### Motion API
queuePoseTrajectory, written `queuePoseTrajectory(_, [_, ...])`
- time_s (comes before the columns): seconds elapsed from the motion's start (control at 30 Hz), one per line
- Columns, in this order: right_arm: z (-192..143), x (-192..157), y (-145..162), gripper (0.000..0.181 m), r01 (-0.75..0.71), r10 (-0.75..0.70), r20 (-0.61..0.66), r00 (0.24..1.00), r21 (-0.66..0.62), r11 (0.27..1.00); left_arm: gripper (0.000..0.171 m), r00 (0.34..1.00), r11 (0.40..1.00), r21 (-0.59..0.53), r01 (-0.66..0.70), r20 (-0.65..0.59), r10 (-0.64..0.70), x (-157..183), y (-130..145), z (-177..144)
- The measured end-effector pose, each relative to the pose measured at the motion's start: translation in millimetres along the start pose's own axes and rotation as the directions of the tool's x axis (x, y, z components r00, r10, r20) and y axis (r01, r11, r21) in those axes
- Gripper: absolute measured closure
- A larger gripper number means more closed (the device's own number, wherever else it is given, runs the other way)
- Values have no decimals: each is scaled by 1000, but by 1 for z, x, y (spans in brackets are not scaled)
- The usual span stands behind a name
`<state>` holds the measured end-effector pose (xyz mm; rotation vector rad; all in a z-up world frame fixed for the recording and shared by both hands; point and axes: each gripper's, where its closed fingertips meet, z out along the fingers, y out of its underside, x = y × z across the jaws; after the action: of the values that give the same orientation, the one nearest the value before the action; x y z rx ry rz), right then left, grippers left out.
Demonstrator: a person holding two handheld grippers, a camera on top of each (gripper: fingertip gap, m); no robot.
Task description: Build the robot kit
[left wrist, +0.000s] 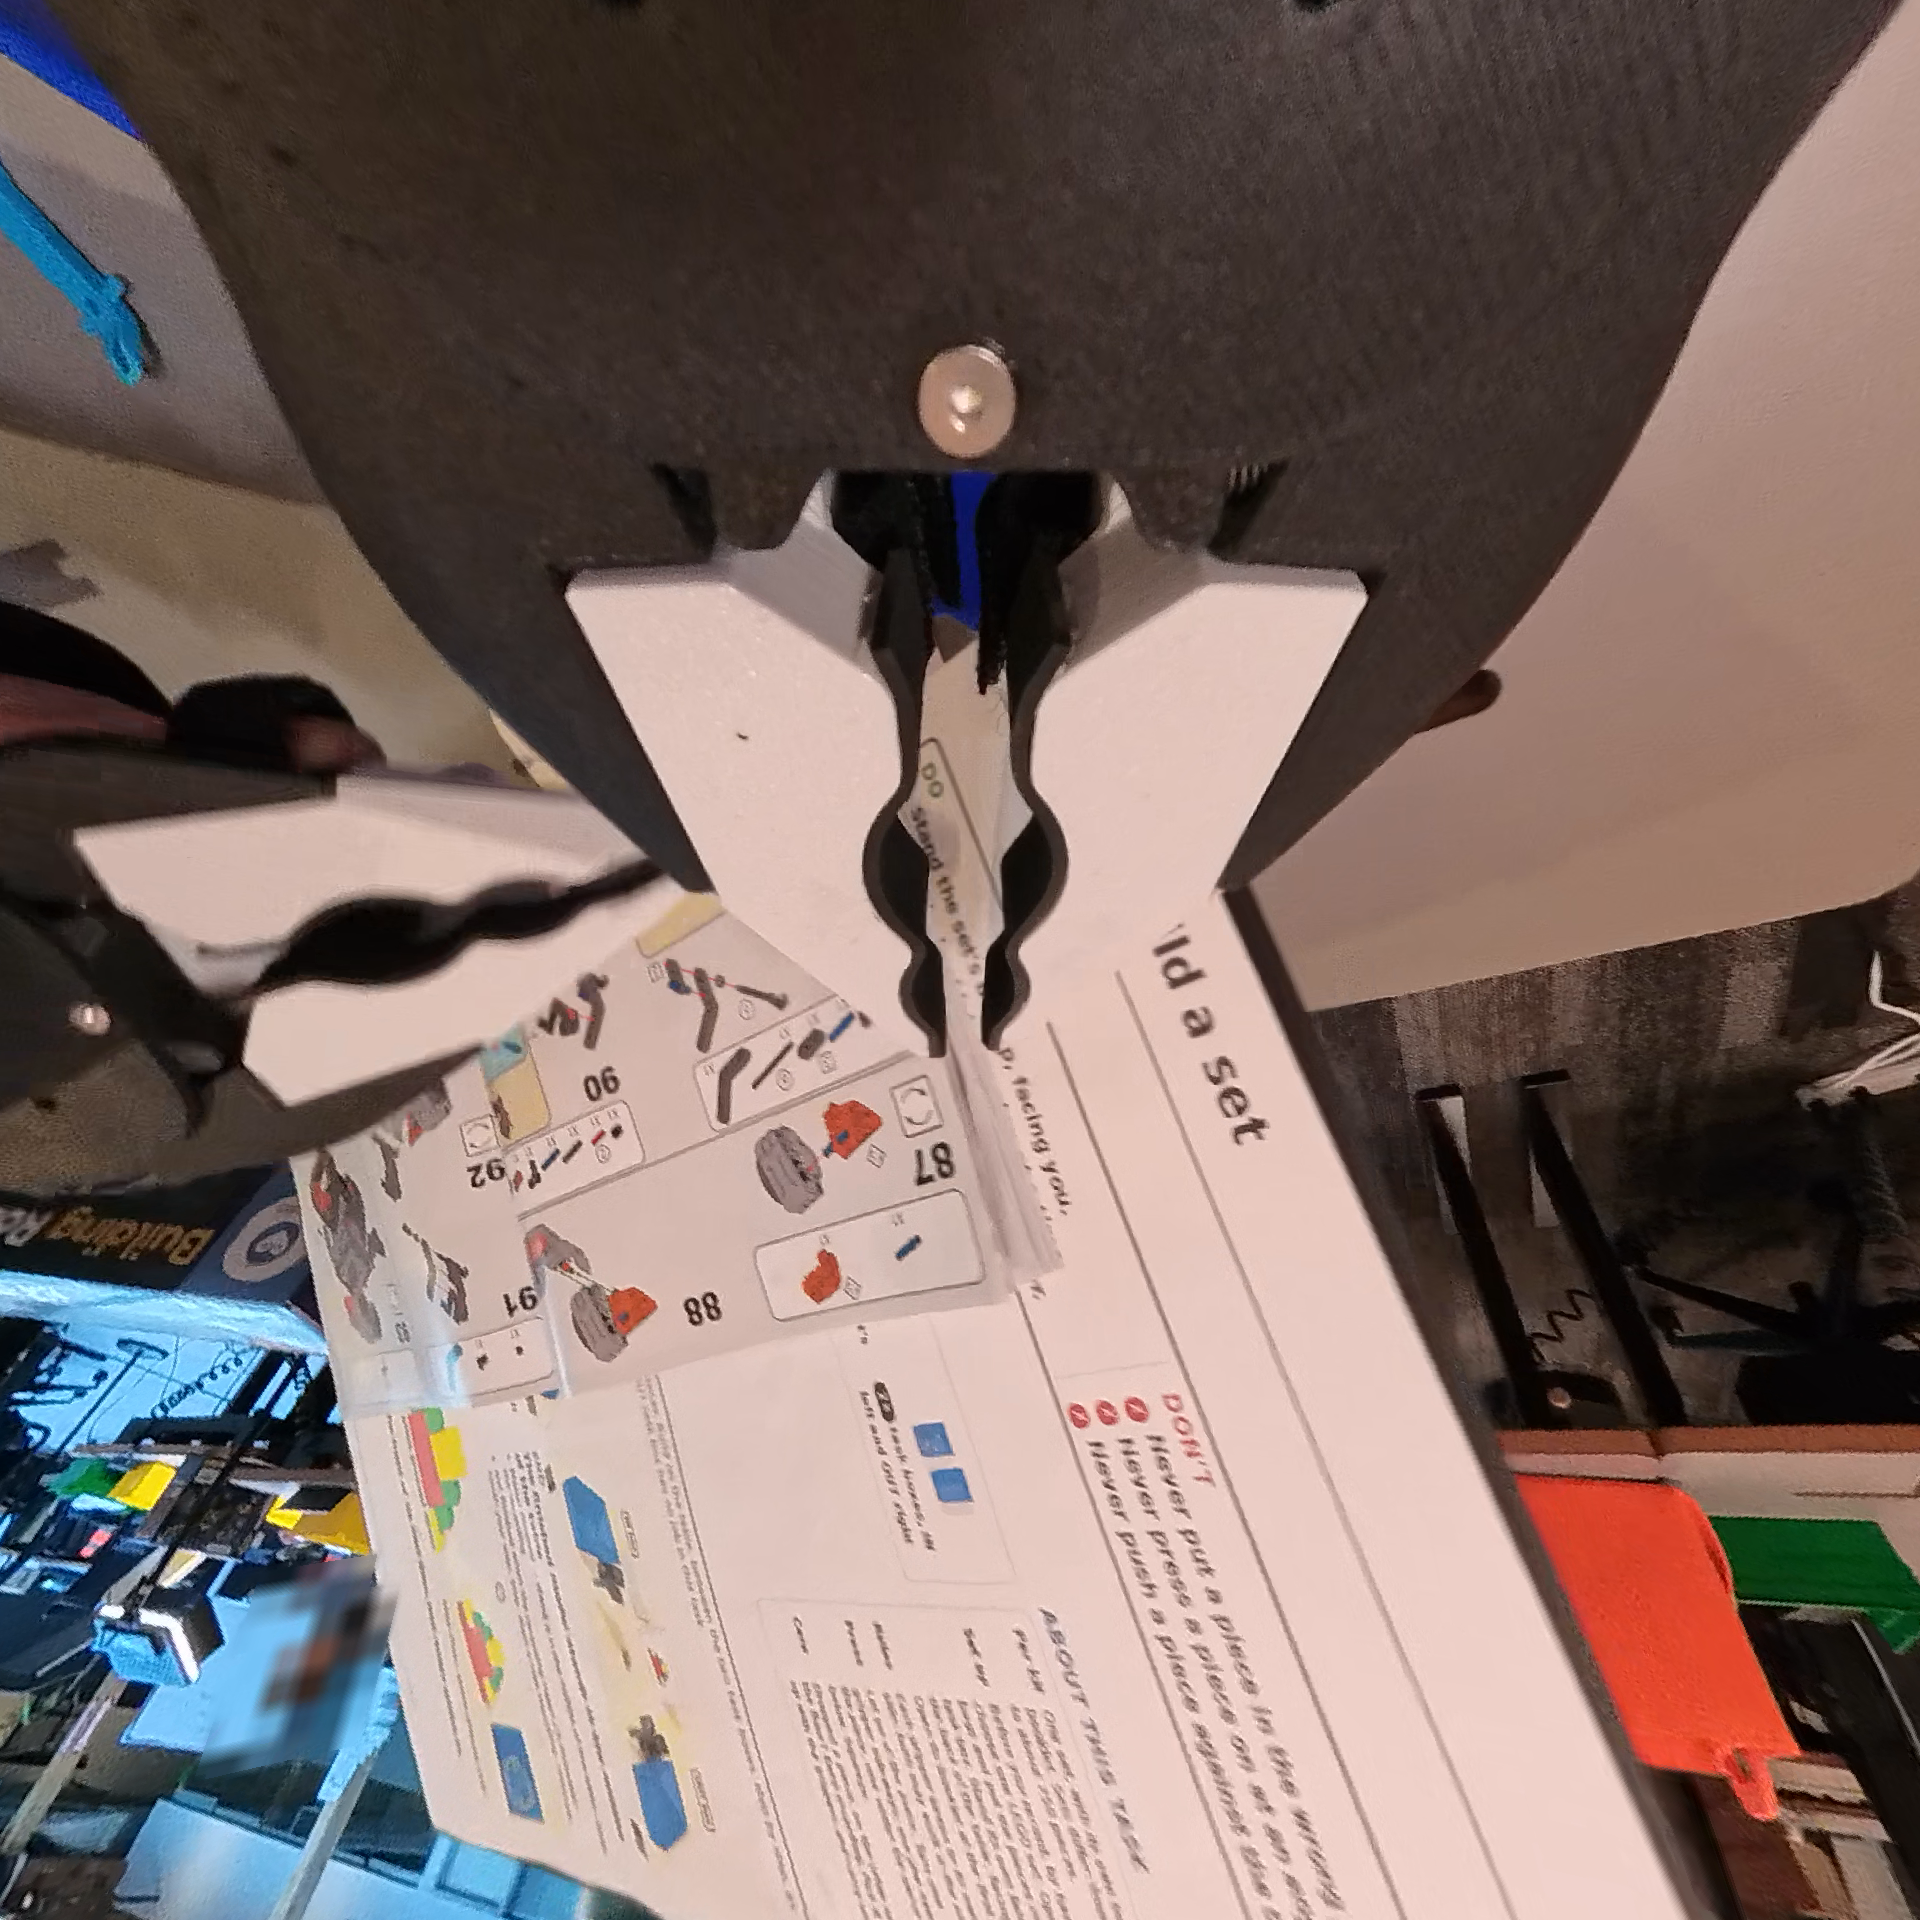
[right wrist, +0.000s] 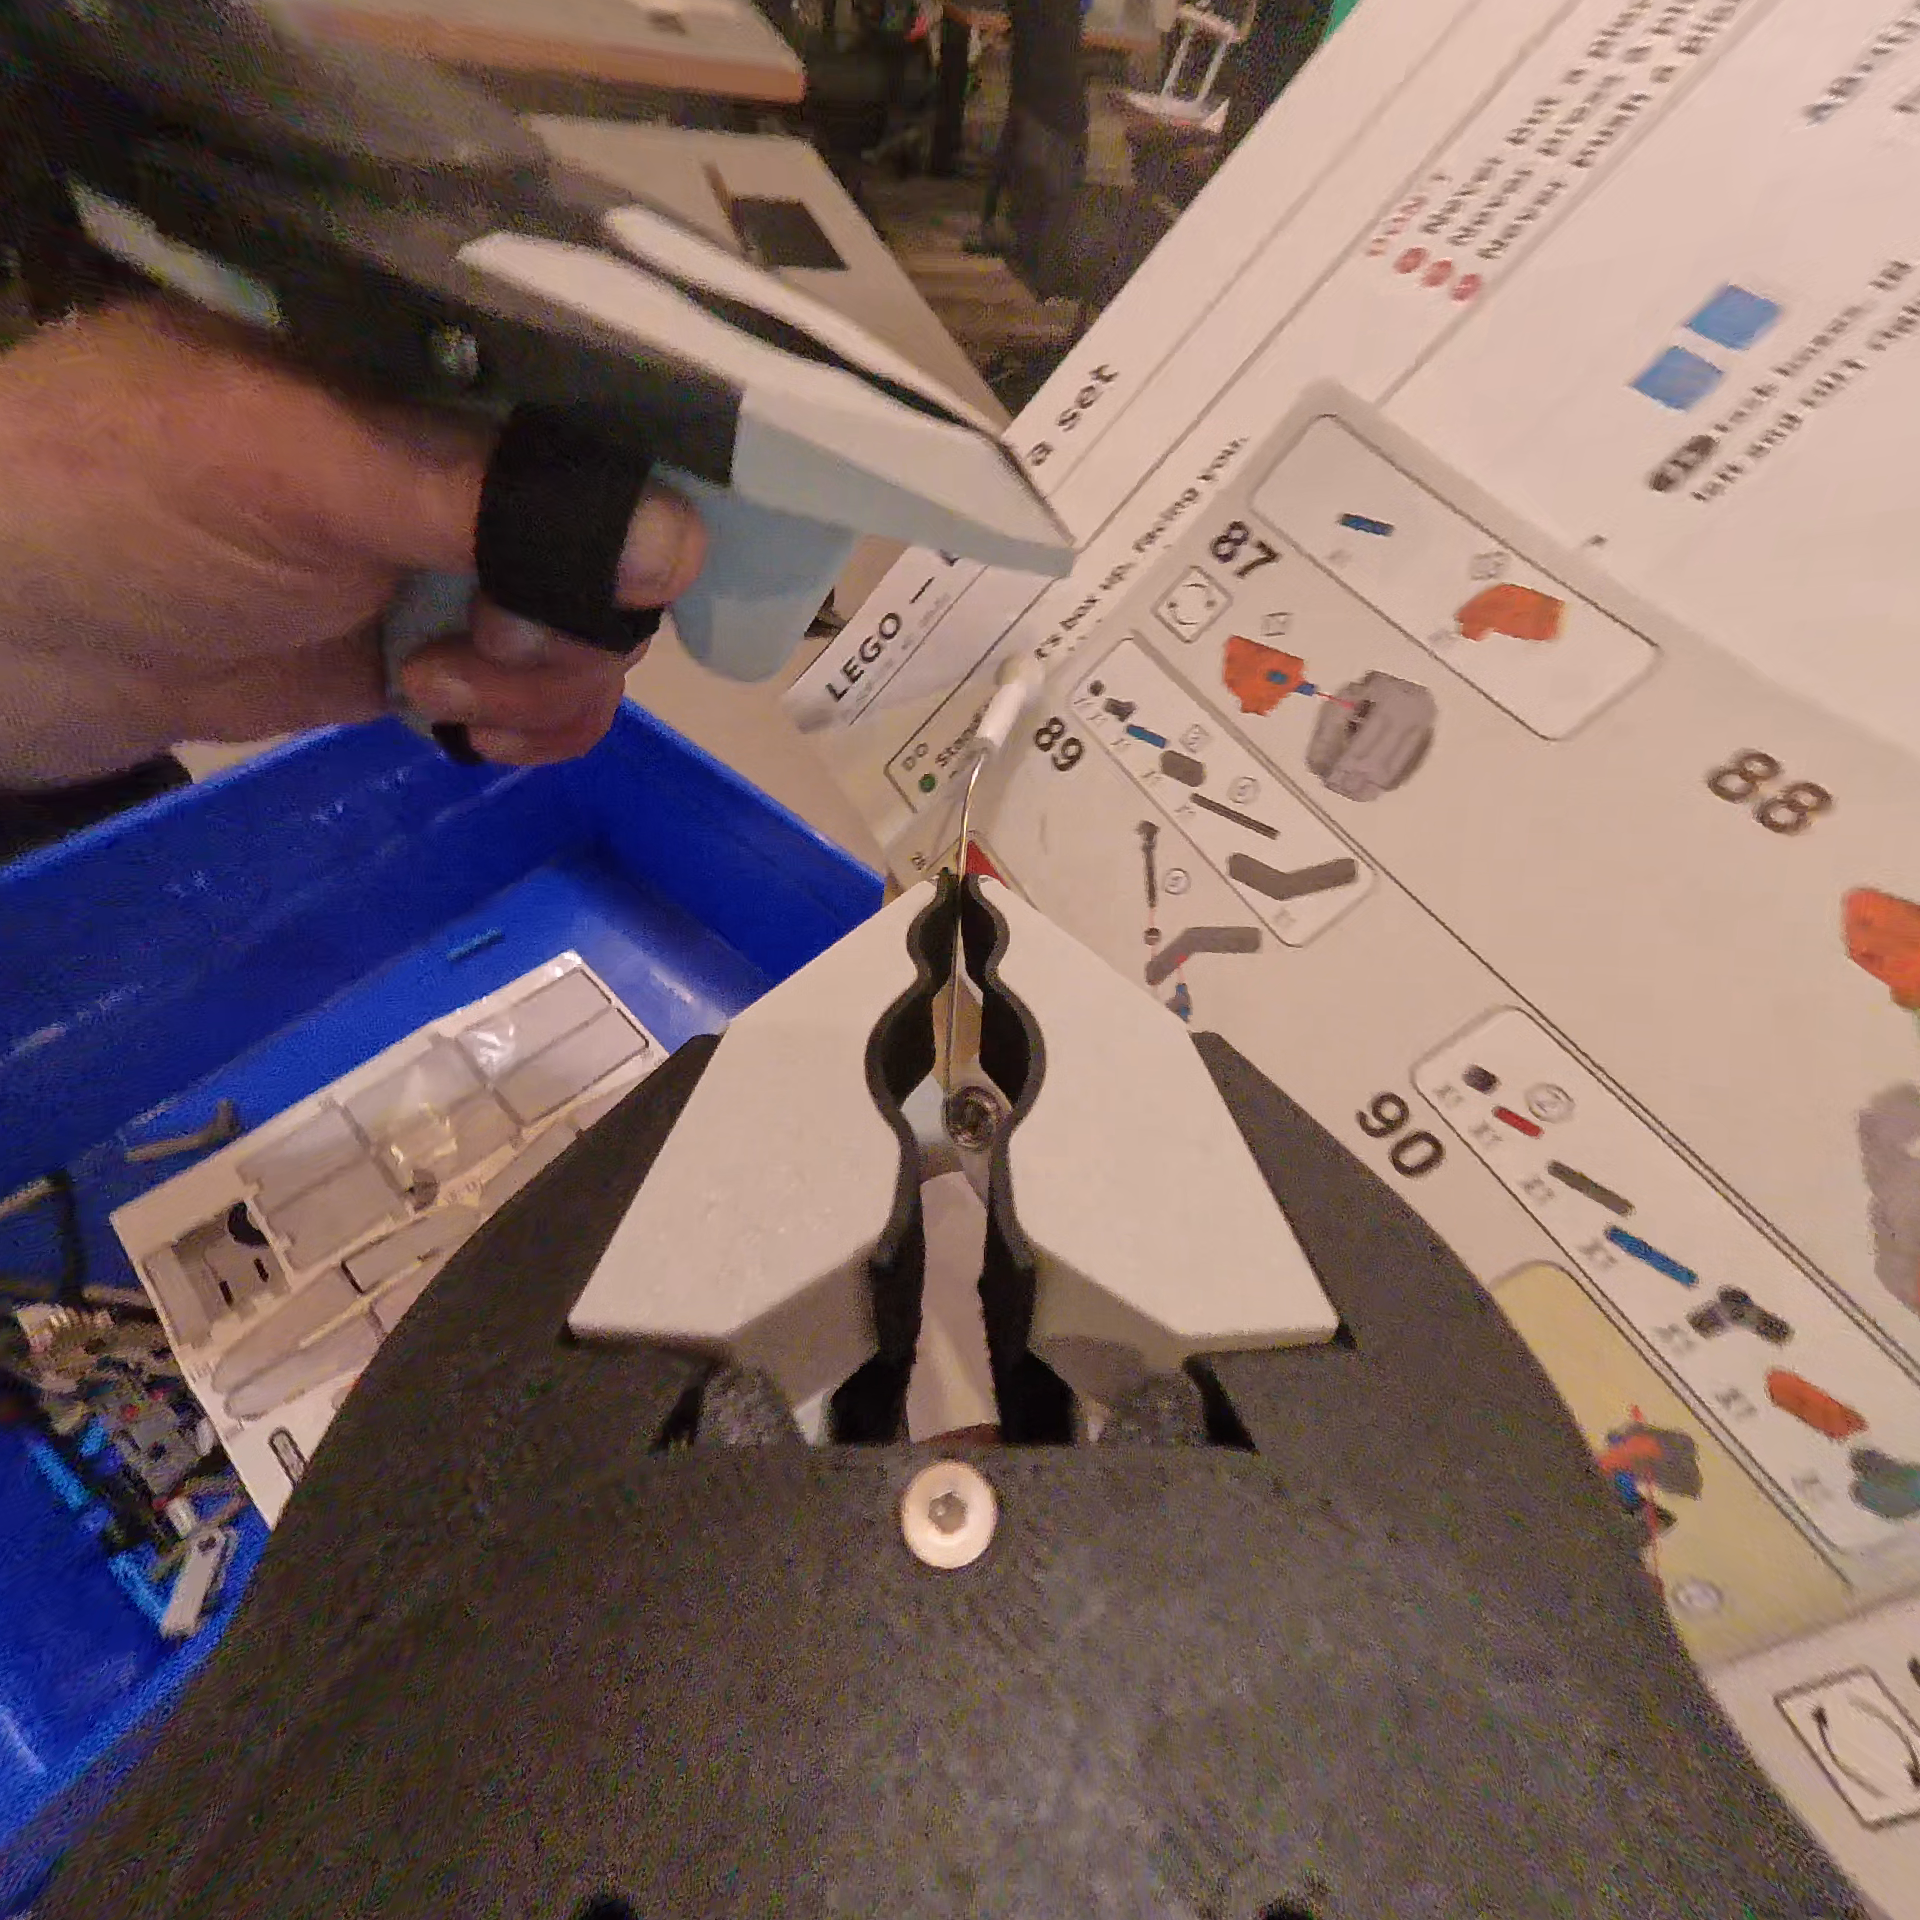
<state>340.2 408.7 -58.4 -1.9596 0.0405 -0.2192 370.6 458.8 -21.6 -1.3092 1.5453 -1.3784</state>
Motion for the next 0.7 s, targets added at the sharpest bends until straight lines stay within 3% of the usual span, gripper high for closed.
queuePoseTrajectory(0.13, [10, -13, 11, 181, 202, -201, 25, 979, -120, 972, 165, 1000, 1000, 3, 2, 23, -2, -12, -5, -3])
queuePoseTrajectory(0.3, [6, -30, 36, 180, 482, -465, 127, 876, -249, 840, 160, 998, 998, -14, -53, 20, 53, -4, -5, 4])
queuePoseTrajectory(0.33, [4, -33, 37, 173, 506, -488, 136, 862, -247, 826, 156, 998, 998, -24, -65, 23, 66, -2, -3, 6])
queuePoseTrajectory(0.37, [1, -39, 41, 149, 514, -483, 177, 857, -263, 816, 153, 995, 996, -34, -86, 36, 88, -1, -2, 8])
queuePoseTrajectory(0.43, [-8, -43, 44, 120, 542, -503, 202, 840, -288, 790, 150, 992, 992, -42, -117, 45, 118, 3, -1, 9])
queuePoseTrajectory(0.5, [-26, -42, 41, 105, 574, -533, 215, 819, -304, 760, 144, 990, 991, -27, -132, 50, 133, 9, -6, 5])
queuePoseTrajectory(0.57, [-54, -38, 29, 103, 568, -534, 193, 823, -304, 765, 133, 985, 986, -16, -164, 60, 165, 16, -13, -2])
queuePoseTrajectory(0.7, [-145, -30, 11, 103, 563, -555, 122, 823, -298, 771, 121, 958, 959, 3, -282, 46, 282, 56, -24, -18])
